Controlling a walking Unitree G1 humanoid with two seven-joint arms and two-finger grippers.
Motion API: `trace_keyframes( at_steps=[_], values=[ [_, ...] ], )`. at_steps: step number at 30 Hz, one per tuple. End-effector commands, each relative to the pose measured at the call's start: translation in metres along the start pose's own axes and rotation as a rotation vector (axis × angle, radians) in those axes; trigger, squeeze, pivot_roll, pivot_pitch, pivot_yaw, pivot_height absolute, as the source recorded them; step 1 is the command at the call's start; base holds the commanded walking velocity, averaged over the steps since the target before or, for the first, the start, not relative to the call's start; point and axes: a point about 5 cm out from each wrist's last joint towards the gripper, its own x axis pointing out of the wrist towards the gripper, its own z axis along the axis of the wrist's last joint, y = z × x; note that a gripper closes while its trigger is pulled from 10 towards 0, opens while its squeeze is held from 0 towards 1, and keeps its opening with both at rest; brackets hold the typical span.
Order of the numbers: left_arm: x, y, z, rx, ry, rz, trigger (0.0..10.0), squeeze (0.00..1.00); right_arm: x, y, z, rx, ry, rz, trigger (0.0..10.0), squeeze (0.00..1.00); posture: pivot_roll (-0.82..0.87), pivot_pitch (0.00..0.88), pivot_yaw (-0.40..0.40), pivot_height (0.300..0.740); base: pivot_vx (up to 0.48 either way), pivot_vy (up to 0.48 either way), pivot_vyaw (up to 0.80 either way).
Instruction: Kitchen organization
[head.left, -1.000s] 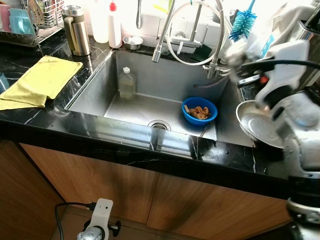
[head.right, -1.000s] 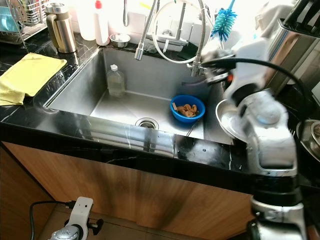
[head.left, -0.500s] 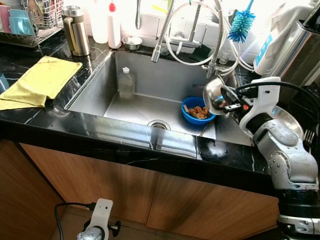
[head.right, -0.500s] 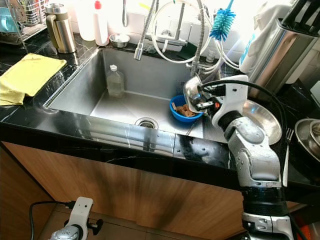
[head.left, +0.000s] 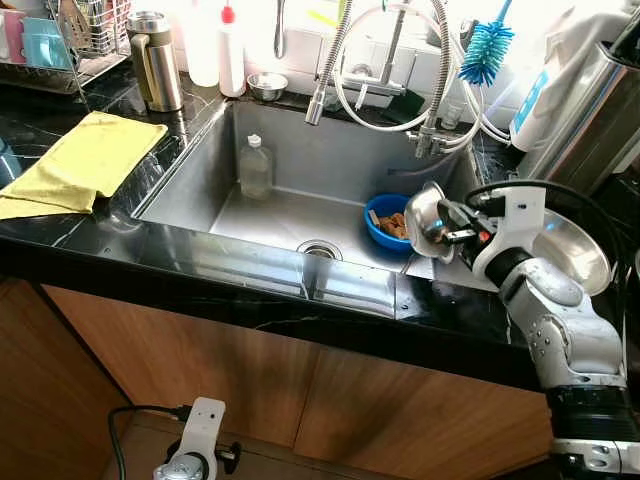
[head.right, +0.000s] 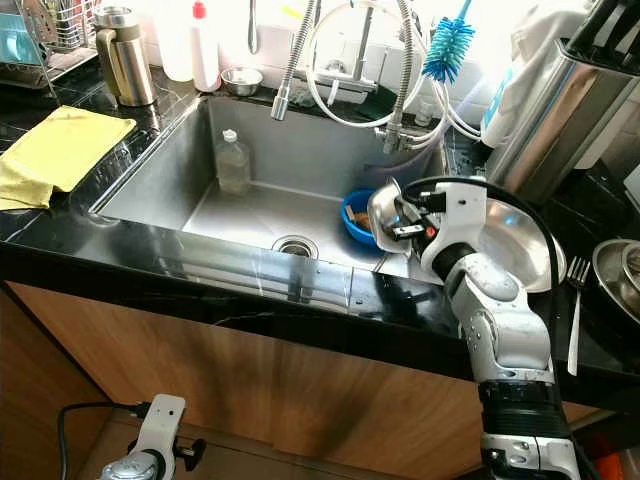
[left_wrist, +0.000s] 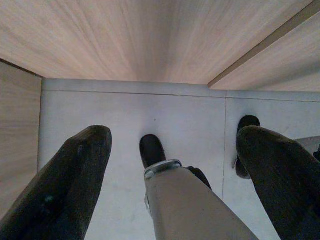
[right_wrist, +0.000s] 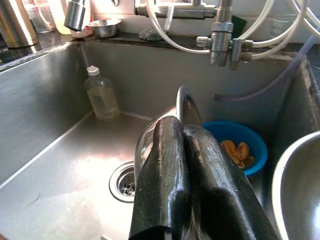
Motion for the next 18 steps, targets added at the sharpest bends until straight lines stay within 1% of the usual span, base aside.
trace_keyframes(
  at_steps=[1, 18],
  values=[
    [-0.0004, -0.003, -0.0037, 0.011, 0.015, -0.013, 10.0, 0.0, -0.001, -0.0032, 0.0001, -0.001, 0.003, -0.014, 10.0, 0.0, 0.17, 0.071, -0.135, 0.736, 0.0, 0.0, 0.0],
    [-0.0001, -0.0031, -0.0028, 0.012, 0.017, -0.01, 10.0, 0.0, 0.0007, -0.0027, -0.0094, -0.007, 0.043, -0.033, 10.0, 0.0, 0.17, 0.09, -0.138, 0.736, 0.0, 0.0, 0.0]
  ],
)
